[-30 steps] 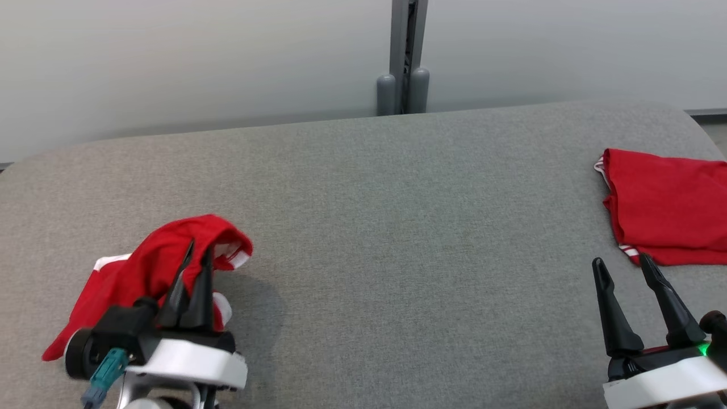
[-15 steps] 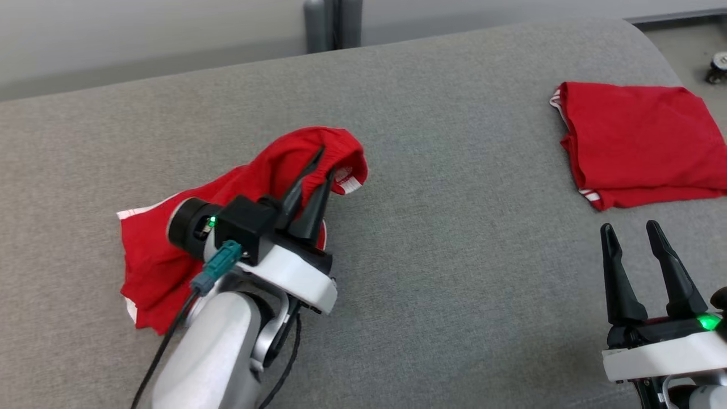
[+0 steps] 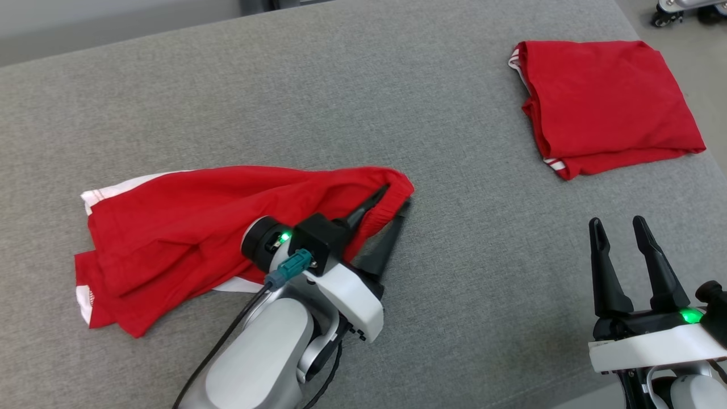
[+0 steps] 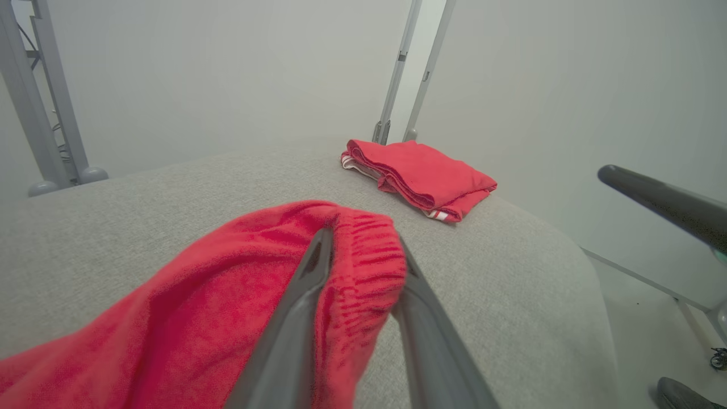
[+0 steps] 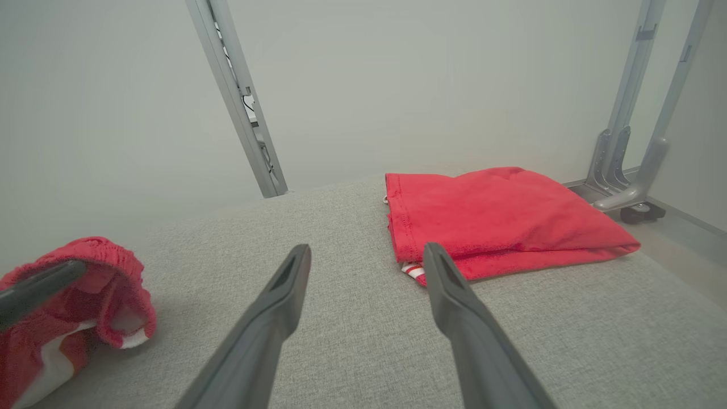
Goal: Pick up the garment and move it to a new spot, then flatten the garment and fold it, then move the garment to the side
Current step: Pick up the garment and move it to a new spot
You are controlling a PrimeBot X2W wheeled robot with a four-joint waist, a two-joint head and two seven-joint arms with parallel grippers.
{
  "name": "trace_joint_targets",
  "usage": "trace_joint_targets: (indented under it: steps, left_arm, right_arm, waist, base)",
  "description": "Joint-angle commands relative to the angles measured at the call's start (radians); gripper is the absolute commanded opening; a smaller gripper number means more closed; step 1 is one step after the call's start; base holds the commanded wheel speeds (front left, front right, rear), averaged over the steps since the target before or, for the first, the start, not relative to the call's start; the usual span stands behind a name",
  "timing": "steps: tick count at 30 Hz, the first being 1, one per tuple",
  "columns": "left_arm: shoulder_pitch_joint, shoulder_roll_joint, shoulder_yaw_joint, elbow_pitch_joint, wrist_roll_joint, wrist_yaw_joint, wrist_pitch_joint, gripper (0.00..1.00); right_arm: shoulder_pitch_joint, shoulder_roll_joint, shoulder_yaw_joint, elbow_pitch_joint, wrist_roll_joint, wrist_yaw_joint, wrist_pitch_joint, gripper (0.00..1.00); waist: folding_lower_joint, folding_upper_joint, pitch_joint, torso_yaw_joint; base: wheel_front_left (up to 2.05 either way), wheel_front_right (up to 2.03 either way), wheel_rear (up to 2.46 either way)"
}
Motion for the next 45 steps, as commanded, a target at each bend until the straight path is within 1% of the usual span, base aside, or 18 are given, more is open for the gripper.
trace_joint_targets:
  steps: [1, 4, 8, 13, 19, 22, 25, 29, 32, 35, 40, 45]
  left_arm:
    - [-0.026, 0.003, -0.01, 0.002, -0.006, 0.003, -0.014, 1.0]
    - [-0.033, 0.003, -0.032, -0.014, -0.023, 0.018, -0.048, 1.0]
    - [-0.018, 0.005, 0.009, -0.051, -0.036, 0.065, -0.084, 1.0]
    - [0.03, 0.04, 0.12, -0.091, -0.058, 0.14, -0.101, 1.0]
    - [0.113, 0.108, 0.267, -0.131, -0.076, 0.209, -0.106, 1.0]
    - [0.176, 0.136, 0.349, -0.173, -0.073, 0.232, -0.106, 1.0]
    - [0.243, 0.165, 0.416, -0.206, -0.07, 0.236, -0.106, 1.0]
    - [0.335, 0.197, 0.462, -0.24, -0.061, 0.23, -0.106, 1.0]
    - [0.396, 0.216, 0.464, -0.27, -0.053, 0.236, -0.102, 1.0]
    - [0.446, 0.233, 0.464, -0.306, -0.056, 0.232, -0.098, 1.0]
    - [0.508, 0.245, 0.468, -0.353, -0.058, 0.248, -0.084, 1.0]
    - [0.578, 0.248, 0.452, -0.404, -0.049, 0.262, -0.073, 1.0]
  right_arm:
    - [-0.012, -0.004, -0.005, 0.002, 0.006, 0.0, -0.01, 1.0]
    - [-0.011, -0.012, -0.007, 0.01, 0.004, 0.0, -0.012, 1.0]
    - [-0.001, -0.021, -0.008, 0.013, -0.004, 0.0, -0.014, 1.0]
    - [0.02, -0.031, -0.012, 0.004, -0.014, 0.0, 0.001, 1.0]
    - [0.037, -0.046, -0.018, -0.017, -0.028, 0.0, 0.024, 1.0]
    - [0.047, -0.051, -0.021, -0.022, -0.035, 0.0, 0.037, 1.0]
    - [0.056, -0.056, -0.033, -0.032, -0.047, 0.0, 0.051, 1.0]
    - [0.071, -0.061, -0.039, -0.043, -0.056, 0.0, 0.065, 1.0]
    - [0.087, -0.069, -0.037, -0.047, -0.063, 0.0, 0.08, 1.0]
    - [0.099, -0.073, -0.039, -0.051, -0.064, 0.0, 0.088, 1.0]
    - [0.114, -0.078, -0.034, -0.046, -0.066, 0.0, 0.096, 1.0]
    - [0.134, -0.079, -0.026, -0.044, -0.068, 0.0, 0.107, 1.0]
  waist:
    - [0.0, 0.0, -0.008, 0.01]
    - [0.0, 0.0, -0.029, 0.035]
    - [0.0, 0.0, -0.068, 0.079]
    - [0.0, 0.0, -0.114, 0.143]
    - [0.0, 0.0, -0.155, 0.213]
    - [0.0, 0.0, -0.172, 0.244]
    - [0.0, 0.0, -0.187, 0.269]
    - [0.0, 0.0, -0.207, 0.294]
    - [0.0, 0.0, -0.221, 0.309]
    - [0.0, 0.0, -0.234, 0.32]
    - [0.0, 0.0, -0.258, 0.325]
    - [0.0, 0.0, -0.293, 0.323]
  base:
    - [0.0, 0.0, 0.0]
    - [0.0, 0.0, 0.0]
    - [0.0, 0.0, 0.0]
    - [0.0, 0.0, 0.0]
    - [0.0, 0.0, 0.0]
    - [0.0, 0.0, 0.0]
    - [0.0, 0.0, 0.0]
    - [0.0, 0.0, 0.0]
    - [0.0, 0.0, 0.0]
    - [0.0, 0.0, 0.0]
    - [0.0, 0.0, 0.0]
    - [0.0, 0.0, 0.0]
